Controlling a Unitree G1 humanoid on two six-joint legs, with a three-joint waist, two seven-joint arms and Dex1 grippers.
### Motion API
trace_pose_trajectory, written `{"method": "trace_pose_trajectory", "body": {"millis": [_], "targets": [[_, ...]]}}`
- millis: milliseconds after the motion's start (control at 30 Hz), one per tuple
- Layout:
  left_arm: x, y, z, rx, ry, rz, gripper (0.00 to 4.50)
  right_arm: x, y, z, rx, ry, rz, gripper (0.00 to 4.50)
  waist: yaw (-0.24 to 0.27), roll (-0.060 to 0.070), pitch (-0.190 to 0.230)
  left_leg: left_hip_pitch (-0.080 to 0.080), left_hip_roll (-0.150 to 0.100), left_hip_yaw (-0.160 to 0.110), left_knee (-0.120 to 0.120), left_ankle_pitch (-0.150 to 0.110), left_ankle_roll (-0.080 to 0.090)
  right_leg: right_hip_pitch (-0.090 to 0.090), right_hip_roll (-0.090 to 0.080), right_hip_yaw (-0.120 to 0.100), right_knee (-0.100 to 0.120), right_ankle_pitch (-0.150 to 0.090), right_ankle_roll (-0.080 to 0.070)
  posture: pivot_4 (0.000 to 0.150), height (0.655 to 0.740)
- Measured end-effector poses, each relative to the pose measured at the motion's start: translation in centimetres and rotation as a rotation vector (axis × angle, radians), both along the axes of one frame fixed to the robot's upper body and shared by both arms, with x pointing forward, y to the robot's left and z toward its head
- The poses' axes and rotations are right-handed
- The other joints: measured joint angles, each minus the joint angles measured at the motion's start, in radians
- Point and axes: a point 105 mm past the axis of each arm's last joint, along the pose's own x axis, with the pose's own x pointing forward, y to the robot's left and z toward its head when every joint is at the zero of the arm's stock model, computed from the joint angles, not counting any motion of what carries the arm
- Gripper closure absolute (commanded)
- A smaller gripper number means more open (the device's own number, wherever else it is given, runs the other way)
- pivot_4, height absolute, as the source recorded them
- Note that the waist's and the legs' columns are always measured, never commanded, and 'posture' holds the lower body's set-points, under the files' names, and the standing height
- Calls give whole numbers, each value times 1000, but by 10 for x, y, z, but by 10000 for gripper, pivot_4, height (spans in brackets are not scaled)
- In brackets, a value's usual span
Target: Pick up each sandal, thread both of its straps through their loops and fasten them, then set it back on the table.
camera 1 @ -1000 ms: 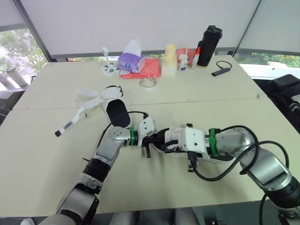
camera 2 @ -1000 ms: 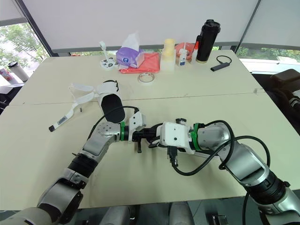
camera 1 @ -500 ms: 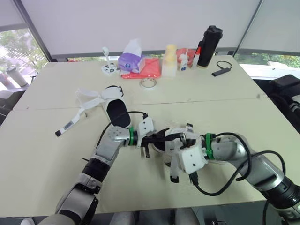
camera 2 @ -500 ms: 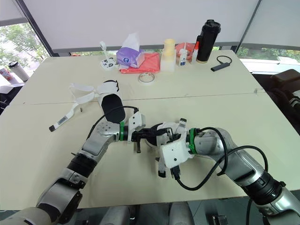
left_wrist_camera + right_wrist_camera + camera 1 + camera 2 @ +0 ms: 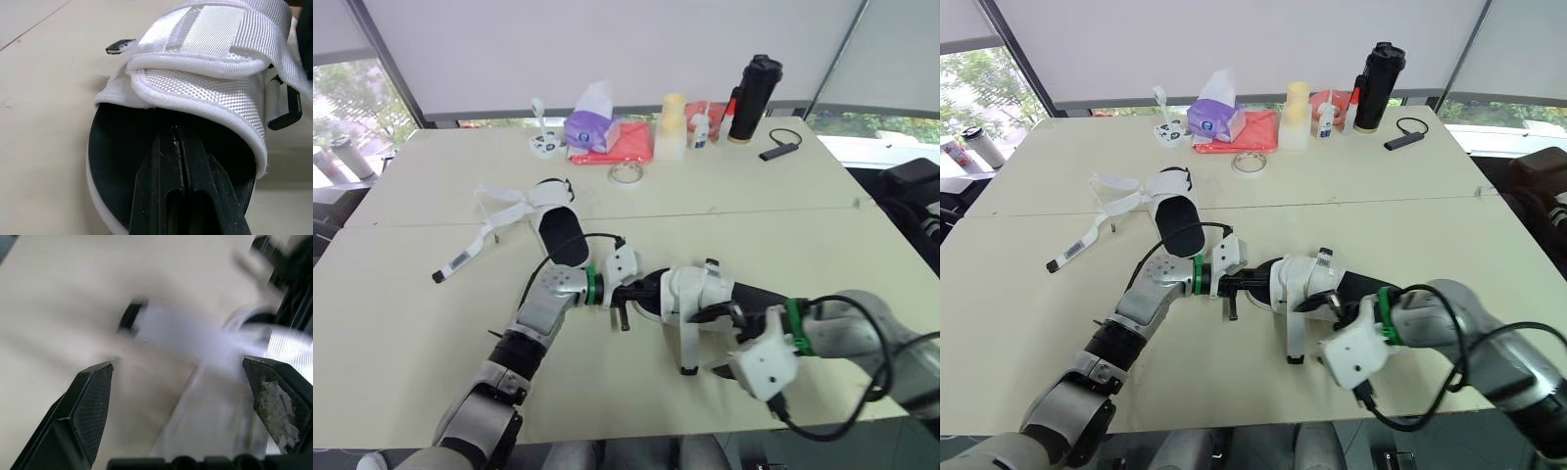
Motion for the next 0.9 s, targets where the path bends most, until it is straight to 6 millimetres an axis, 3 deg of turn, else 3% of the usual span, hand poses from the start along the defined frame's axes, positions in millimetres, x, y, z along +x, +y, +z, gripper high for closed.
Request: {"method": "trace_pose_trajectory", "body": {"millis": [167,300,367,533,600,733,900], "targets": [[1,-6,0,-7,-6,-11,45000,-16,-8,0,85,137,-115,441,9,0,0,1,0,1,0,0,0,0,0,0,0,0,0,1500,7400],[1,-6,0,-9,-8,-18,45000,-18,-7,14,222,251,-249,441,16,0,0,1,1,1,0,0,0,1,0,0,-1,0,0,1500,7400],[0,-6,-1,-8,-7,-22,45000,-21,-7,16,318,392,-376,441,18,-1,0,1,1,0,1,0,0,1,0,0,-1,0,0,1500,7400],[0,-4,-1,3,-20,-35,45000,-35,-6,-7,451,793,-684,441,18,-1,0,0,1,0,1,0,0,1,-1,0,-2,0,-1,1500,7400],[0,-5,-1,4,-20,-38,45000,-35,-7,-10,456,857,-752,441,17,-1,0,0,1,1,1,0,0,1,-1,0,-2,0,-1,1500,7400],[-1,-5,-1,8,-21,-44,45000,-24,4,-5,651,1095,-852,441,18,-3,0,0,1,1,1,0,0,1,-1,-1,-2,0,-1,1500,7400],[-2,-5,-2,17,-26,-52,45000,-14,14,-8,769,1251,-921,441,18,-3,1,0,1,1,1,0,1,1,0,-1,-2,1,-1,1500,7400]]}}
